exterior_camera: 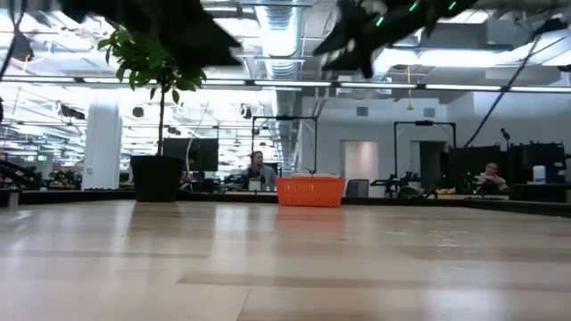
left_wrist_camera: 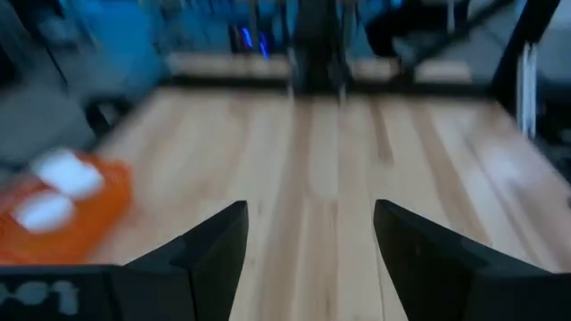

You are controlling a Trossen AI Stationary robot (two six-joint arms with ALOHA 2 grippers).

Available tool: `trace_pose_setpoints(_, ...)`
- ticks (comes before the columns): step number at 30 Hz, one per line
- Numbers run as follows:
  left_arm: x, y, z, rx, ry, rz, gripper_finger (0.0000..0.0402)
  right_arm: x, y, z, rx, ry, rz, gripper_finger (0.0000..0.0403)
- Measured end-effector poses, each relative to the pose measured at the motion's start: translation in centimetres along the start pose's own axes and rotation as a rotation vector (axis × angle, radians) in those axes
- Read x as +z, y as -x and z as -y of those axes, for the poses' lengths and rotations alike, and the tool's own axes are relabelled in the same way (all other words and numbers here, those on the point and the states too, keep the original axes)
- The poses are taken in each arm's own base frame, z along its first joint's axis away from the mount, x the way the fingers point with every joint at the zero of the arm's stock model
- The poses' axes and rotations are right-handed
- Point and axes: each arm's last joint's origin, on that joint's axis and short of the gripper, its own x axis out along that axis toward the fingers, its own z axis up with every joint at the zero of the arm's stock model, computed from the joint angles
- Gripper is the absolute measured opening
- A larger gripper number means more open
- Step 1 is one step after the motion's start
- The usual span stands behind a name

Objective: Pick and place pill bottles into a basket
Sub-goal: Return to Home Position

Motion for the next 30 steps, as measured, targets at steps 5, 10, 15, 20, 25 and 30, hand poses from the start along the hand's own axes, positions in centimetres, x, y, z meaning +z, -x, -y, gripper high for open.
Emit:
trace_pose_setpoints(5, -0.1, 4.1, 1.0, 0.054, -0.039, 0.167, 0.0233, 0.7, 5.8, -2.8, 0.102, 0.065, 0.116, 0.0245)
trace_pose_setpoints(10, -3.0, 6.3, 0.9, 0.046, 0.026, 0.286, 0.0233, -2.2, 10.4, -4.0, 0.169, 0.088, 0.276, 0.0245)
trace_pose_setpoints(15, -6.1, 7.0, 0.4, 0.018, 0.102, 0.337, 0.0233, -7.7, 12.1, -3.5, 0.192, 0.068, 0.315, 0.0245)
trace_pose_setpoints(20, -8.8, 7.3, -0.1, 0.008, 0.131, 0.368, 0.0233, -12.9, 11.7, -2.8, 0.176, 0.063, 0.295, 0.0245)
trace_pose_setpoints(25, -10.3, 7.6, -0.5, 0.041, 0.166, 0.378, 0.0233, -16.5, 11.1, -2.0, 0.08, 0.045, 0.243, 0.0245)
trace_pose_setpoints(30, -10.7, 7.3, -0.5, 0.055, 0.159, 0.339, 0.0233, -18.2, 11.1, -1.7, 0.073, 0.082, 0.276, 0.0245)
